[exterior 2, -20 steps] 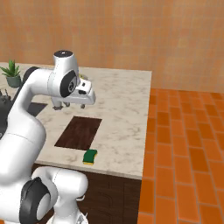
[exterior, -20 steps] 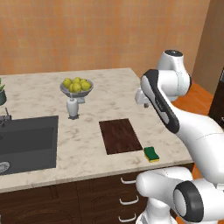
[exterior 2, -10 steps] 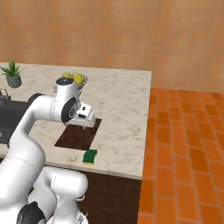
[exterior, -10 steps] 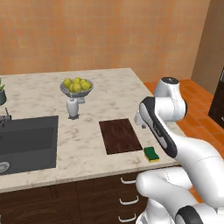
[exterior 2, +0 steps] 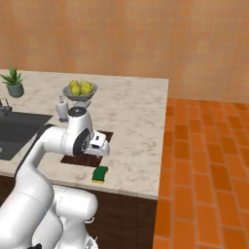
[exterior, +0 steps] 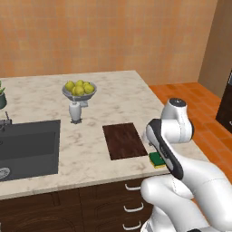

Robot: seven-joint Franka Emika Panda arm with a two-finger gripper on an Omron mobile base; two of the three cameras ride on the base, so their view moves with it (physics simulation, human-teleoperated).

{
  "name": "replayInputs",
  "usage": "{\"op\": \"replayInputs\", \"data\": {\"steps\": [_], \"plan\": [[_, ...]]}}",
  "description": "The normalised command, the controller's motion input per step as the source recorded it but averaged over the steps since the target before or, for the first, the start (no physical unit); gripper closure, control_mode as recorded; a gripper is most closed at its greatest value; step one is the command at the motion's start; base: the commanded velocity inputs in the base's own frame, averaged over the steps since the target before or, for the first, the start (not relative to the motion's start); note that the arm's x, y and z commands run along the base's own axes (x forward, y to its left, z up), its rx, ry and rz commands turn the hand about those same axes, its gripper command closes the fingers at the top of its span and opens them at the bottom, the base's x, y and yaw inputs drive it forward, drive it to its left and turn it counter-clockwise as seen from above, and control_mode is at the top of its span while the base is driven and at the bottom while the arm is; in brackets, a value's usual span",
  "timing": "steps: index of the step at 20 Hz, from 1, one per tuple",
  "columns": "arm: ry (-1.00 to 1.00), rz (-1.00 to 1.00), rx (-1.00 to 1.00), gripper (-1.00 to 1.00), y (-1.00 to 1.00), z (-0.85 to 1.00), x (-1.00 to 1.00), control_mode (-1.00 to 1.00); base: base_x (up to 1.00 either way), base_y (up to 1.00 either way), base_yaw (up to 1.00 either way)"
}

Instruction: Pick up the sponge from the counter and clean the cutting board by briefly scrubbing or pressing down on the cutting board. Once finished, release the sponge.

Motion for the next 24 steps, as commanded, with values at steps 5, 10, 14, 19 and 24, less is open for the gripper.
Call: {"op": "replayInputs", "data": {"steps": [5,10,14,19,24], "plan": [[0.00,0.00,0.00,-1.00,-0.10,-0.27,0.00,-1.00,0.00,0.00,0.00],[0.00,0.00,0.00,-1.00,-0.08,-0.31,0.00,-1.00,0.00,0.00,0.00],[0.00,0.00,0.00,-1.00,-0.05,-0.31,0.00,-1.00,0.00,0.00,0.00],[0.00,0.00,0.00,-1.00,-0.01,-0.31,0.00,-1.00,0.00,0.00,0.00],[0.00,0.00,0.00,-1.00,0.00,-0.34,0.00,-1.00,0.00,0.00,0.00]]}}
